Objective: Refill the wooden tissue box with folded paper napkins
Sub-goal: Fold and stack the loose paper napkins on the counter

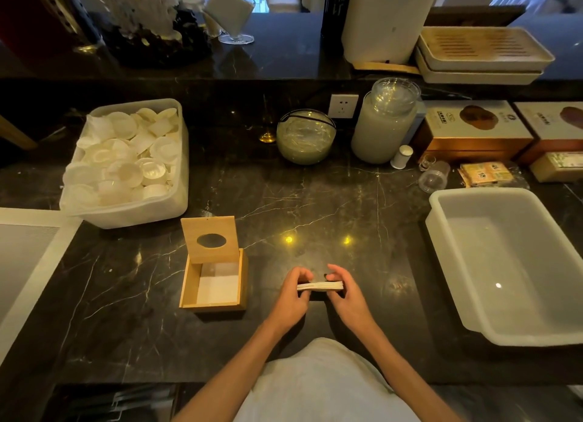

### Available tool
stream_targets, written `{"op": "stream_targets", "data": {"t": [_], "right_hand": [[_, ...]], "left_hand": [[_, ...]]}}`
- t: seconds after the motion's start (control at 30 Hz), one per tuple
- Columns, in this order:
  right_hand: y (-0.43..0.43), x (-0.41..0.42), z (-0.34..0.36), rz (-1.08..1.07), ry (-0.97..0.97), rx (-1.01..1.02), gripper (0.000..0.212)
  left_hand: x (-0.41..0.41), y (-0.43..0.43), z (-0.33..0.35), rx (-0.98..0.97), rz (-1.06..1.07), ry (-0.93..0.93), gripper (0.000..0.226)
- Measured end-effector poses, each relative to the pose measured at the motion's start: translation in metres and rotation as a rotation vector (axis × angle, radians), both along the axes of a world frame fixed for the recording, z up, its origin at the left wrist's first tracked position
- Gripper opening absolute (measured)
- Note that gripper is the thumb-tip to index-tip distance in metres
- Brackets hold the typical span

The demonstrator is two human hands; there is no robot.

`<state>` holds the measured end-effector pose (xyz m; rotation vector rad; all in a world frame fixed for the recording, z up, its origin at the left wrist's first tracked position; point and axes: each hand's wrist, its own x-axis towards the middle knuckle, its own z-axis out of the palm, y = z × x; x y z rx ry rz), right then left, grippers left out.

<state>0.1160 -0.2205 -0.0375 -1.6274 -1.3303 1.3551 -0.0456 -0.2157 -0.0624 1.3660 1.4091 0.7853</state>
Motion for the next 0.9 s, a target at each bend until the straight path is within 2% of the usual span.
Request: {"op": "stream_targets", "data": {"t": [0.3,0.5,0.63,0.77,0.83,0.9], "right_hand": [[0.001,-0.002,-0.006,0.052,0.002,-0.022,0.052],[0.003,0.002,-0.008,0.062,-0.060,0.020,0.027],[0.008,0.009,-0.005,-0.023,0.044,-0.093,0.022],[0.011,0.010,0.001,-0.112,0.303,-0.400,0.027],[0.010,0.009,0.006,-0.094,0.323,-0.471,0.028],[0.008,0.007,0.010,-0.052,0.308,-0.500,0.030]], "left_hand": [[0.003,0.004,0.005,0.000,-0.057,0.021,0.025],[-0.002,0.008,0.012,-0.028,-0.095,0.004,0.024],[-0.015,0.014,0.022,-0.221,-0.057,-0.051,0.027],[-0.027,0.006,0.036,-0.564,0.059,-0.340,0.033],[-0.033,-0.001,0.040,-0.617,0.086,-0.414,0.032],[-0.038,-0.006,0.045,-0.618,0.094,-0.413,0.032]]}}
